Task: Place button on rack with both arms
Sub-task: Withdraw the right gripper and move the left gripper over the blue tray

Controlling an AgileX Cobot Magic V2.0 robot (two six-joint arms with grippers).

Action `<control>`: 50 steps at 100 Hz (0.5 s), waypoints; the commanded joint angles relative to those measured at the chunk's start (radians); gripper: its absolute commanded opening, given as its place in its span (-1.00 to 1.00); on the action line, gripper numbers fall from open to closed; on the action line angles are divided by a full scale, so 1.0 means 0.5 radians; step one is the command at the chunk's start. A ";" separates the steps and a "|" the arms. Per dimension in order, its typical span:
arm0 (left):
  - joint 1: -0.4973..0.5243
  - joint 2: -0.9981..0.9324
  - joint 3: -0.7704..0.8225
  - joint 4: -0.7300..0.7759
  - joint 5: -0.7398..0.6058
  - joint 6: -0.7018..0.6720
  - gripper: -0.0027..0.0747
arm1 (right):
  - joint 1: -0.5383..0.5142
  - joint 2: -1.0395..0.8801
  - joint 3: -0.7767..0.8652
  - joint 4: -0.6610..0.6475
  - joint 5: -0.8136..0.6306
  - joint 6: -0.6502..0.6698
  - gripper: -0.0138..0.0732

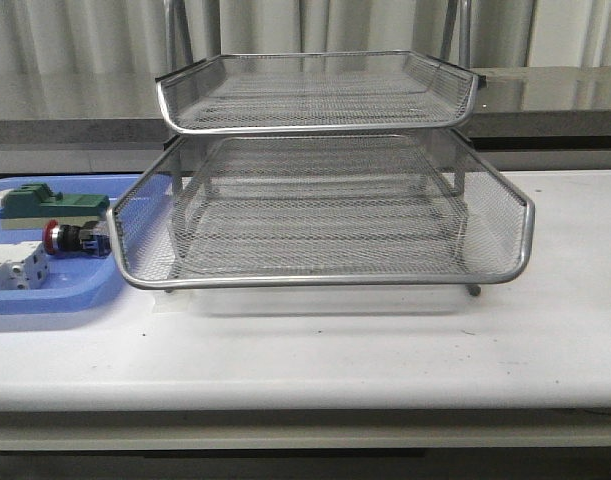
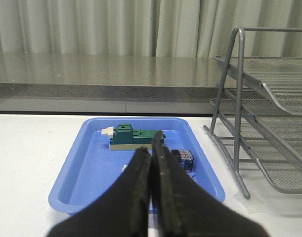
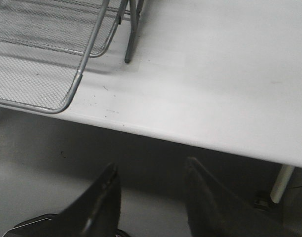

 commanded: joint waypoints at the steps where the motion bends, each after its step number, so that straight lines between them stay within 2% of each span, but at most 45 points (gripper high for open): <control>1: -0.009 -0.067 0.087 0.001 -0.168 -0.018 -0.98 | -0.002 -0.082 -0.067 -0.017 -0.024 0.024 -0.13; 12: -0.009 -0.067 0.087 0.001 -0.168 -0.018 -0.98 | 0.021 -0.167 -0.062 -0.018 0.016 0.024 -0.43; 24: -0.009 -0.067 0.087 0.001 -0.168 -0.018 -0.98 | 0.021 -0.216 -0.061 -0.019 0.062 0.024 -0.85; 50: -0.009 -0.067 0.087 0.001 -0.168 -0.018 -0.98 | 0.021 -0.229 -0.059 -0.002 0.068 0.024 -0.82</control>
